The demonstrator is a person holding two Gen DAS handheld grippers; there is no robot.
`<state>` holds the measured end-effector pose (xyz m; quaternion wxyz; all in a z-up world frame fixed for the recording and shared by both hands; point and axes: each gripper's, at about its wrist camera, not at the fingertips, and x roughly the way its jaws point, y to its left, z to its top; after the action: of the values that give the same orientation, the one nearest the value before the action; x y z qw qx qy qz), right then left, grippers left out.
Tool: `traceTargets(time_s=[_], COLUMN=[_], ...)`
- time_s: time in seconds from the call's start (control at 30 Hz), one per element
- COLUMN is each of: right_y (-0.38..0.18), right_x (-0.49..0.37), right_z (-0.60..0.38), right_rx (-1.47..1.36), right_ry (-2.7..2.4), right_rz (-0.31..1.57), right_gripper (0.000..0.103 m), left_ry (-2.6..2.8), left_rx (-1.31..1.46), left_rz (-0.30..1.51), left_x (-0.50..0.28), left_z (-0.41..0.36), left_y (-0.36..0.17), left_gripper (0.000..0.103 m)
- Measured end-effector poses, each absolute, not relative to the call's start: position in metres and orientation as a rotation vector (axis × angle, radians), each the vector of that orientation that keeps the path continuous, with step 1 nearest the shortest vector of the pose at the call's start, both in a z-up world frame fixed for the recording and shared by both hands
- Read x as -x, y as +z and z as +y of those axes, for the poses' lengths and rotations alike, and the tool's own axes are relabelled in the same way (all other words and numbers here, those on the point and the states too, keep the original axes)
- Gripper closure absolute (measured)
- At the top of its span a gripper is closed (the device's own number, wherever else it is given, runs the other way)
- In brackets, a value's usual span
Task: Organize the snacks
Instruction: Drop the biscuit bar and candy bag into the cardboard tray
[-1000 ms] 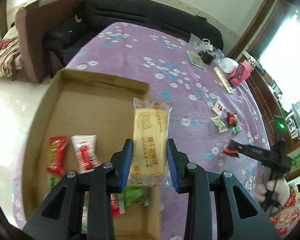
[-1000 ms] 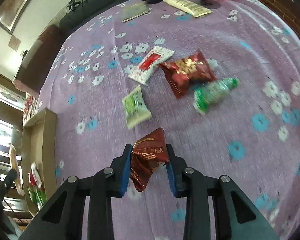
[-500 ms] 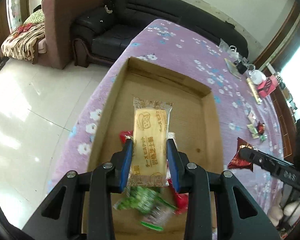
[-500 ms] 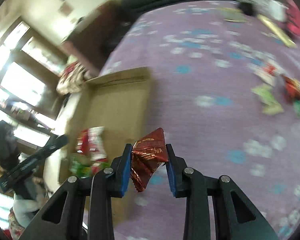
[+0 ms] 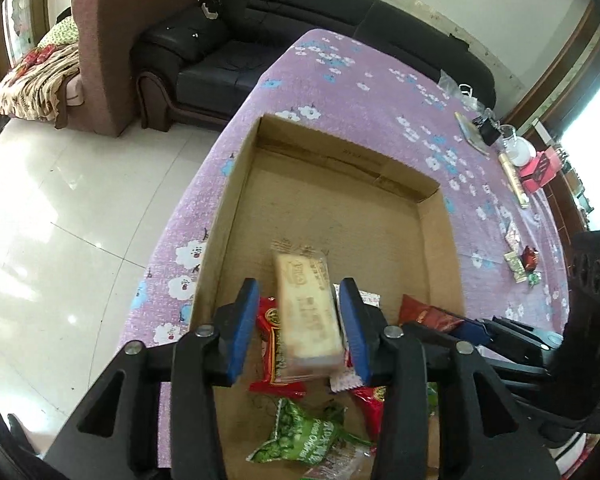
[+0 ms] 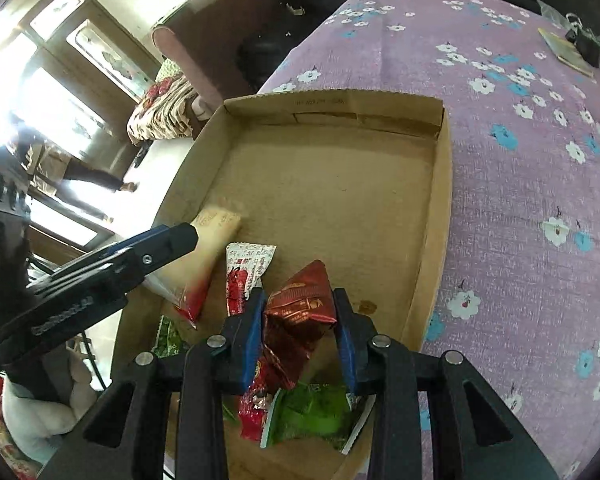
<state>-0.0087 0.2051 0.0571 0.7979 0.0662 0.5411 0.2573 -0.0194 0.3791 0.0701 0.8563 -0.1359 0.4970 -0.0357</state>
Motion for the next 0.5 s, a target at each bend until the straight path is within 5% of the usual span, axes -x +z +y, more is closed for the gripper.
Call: traceTargets(time_s=[0.2,0.5], right_y=[0.074,0.099], right_x=[0.014,0.030], right_z=[0.207,0.192], right_rx=[-0.089,-0.122], right_ry=[0.550,0.507], right_rz=[1.118,1.052], right_gripper=[0.065,0.064], left_ry=[-0.061,-0.058], left_rx=[0.320,0.439], left_rz=[0.979,0.843], left_x=[0.039,0.079], left_z=[0.388,0.396], left_y=[0.103,0.139], left_gripper=[0.033,0.030])
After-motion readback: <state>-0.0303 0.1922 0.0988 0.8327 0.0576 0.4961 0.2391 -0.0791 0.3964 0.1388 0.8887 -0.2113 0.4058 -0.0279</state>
